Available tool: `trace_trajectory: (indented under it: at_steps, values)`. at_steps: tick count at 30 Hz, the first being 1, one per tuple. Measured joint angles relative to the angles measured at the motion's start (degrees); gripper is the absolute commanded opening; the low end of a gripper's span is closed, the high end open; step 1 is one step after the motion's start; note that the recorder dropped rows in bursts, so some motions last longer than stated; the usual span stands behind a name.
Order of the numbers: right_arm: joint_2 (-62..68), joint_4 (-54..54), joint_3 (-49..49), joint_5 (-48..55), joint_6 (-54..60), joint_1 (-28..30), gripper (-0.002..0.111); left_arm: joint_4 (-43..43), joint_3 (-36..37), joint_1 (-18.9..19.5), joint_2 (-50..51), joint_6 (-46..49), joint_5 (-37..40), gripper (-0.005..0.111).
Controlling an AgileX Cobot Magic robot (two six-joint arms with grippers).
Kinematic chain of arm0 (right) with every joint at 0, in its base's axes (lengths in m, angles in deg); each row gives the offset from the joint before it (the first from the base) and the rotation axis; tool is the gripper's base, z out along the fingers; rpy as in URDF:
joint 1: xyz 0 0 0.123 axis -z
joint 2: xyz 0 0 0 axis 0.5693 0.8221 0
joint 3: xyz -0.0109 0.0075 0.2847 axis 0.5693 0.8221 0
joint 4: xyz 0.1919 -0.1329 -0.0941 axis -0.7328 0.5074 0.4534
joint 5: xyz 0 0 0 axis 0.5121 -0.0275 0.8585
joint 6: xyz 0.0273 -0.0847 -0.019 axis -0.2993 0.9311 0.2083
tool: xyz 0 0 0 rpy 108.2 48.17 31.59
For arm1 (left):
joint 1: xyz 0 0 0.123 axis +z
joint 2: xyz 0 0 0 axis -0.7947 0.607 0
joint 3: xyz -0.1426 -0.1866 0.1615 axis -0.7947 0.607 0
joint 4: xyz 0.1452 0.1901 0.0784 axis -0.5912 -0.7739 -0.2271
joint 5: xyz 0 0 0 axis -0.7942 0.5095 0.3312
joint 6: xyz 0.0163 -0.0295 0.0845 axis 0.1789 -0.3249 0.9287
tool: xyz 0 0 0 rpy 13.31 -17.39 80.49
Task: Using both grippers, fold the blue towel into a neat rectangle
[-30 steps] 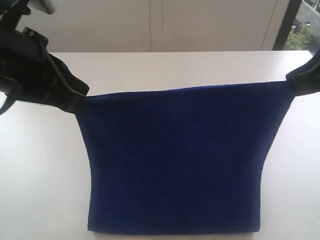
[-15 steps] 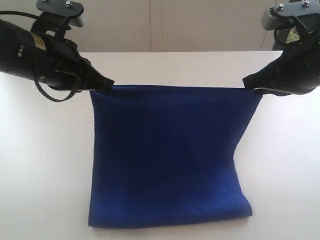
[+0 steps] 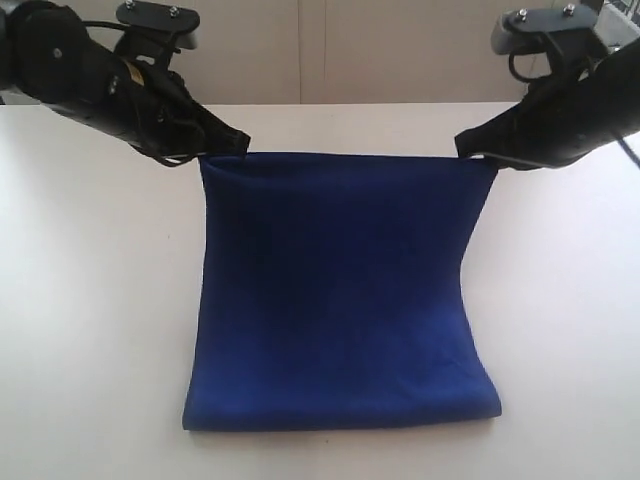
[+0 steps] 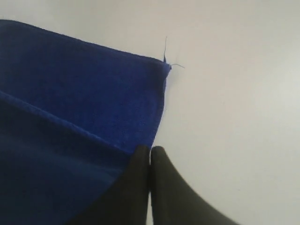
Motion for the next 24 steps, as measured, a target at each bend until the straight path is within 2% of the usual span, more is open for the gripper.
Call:
trace_trajectory:
  at_steps: [7, 14, 24]
  values:
    - [4.8, 0.0, -0.9, -2.6, -0.2, 0.0, 0.0, 0.0, -0.9, 0.1, 3.6, 0.0, -2.5, 0.0]
    - [5.0, 0.6, -6.9, -2.5, -0.9, 0.0, 0.0, -1.0, -6.0, 1.2, 4.4, 0.9, -2.9, 0.0]
    - [15.1, 0.6, -8.1, -7.5, -1.3, -0.1, 0.0, -0.9, -9.5, 2.5, 13.8, 0.9, -5.9, 0.0]
